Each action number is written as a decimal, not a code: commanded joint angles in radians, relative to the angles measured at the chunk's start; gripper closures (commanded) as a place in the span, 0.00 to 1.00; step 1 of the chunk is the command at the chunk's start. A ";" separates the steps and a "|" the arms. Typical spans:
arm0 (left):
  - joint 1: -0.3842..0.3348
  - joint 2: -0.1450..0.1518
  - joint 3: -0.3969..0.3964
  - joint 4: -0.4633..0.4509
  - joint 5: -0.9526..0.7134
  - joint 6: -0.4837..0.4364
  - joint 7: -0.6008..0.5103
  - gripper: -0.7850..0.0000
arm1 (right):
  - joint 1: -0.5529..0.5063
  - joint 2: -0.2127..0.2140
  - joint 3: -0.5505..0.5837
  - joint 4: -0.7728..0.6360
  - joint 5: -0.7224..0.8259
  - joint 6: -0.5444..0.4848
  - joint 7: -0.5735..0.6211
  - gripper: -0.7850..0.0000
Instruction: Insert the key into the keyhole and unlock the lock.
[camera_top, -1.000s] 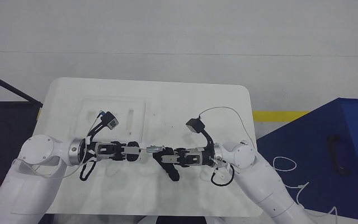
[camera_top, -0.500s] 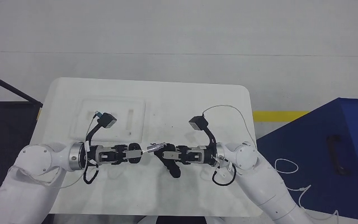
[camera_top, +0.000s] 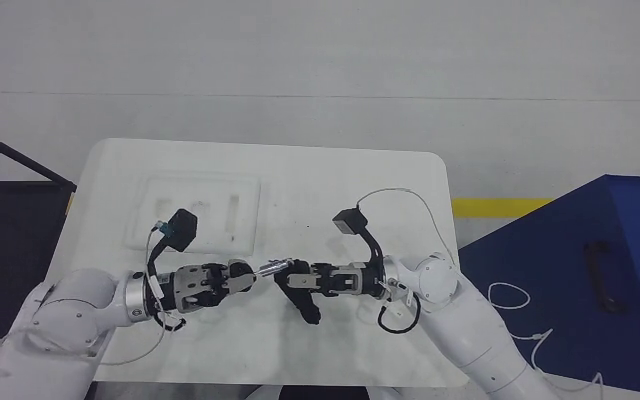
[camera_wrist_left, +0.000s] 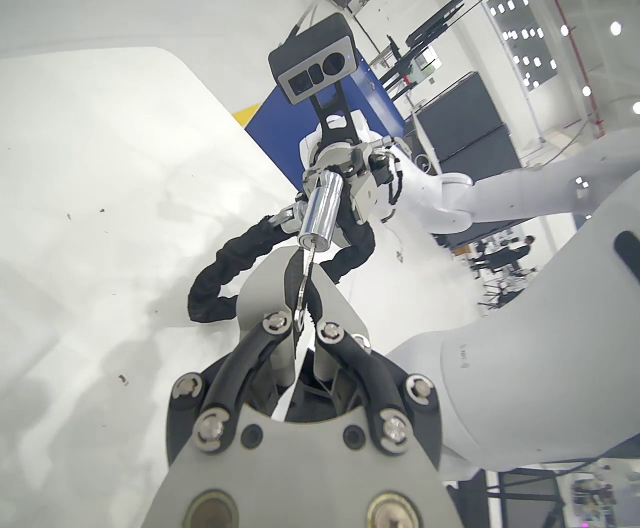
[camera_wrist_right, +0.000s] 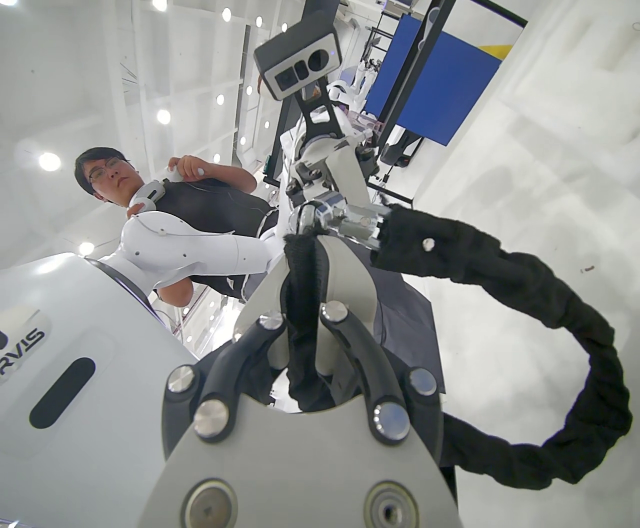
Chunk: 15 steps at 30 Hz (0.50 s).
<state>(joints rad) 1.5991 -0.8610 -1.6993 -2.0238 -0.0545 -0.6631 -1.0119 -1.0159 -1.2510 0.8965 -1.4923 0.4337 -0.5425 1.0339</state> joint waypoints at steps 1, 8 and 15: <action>0.024 -0.004 -0.002 -0.019 0.083 -0.038 0.066 1.00 | 0.001 -0.001 -0.001 0.002 0.002 0.001 0.001 1.00; 0.091 -0.020 -0.020 -0.052 0.285 -0.128 0.282 1.00 | 0.000 -0.002 -0.003 0.005 0.011 -0.003 0.002 1.00; 0.091 -0.020 -0.020 -0.052 0.285 -0.128 0.282 1.00 | 0.000 -0.002 -0.003 0.005 0.011 -0.003 0.002 1.00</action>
<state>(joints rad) 1.6896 -0.8810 -1.7192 -2.0756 0.2303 -0.7907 -0.7300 -1.0157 -1.2534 0.8932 -1.4878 0.4450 -0.5455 1.0363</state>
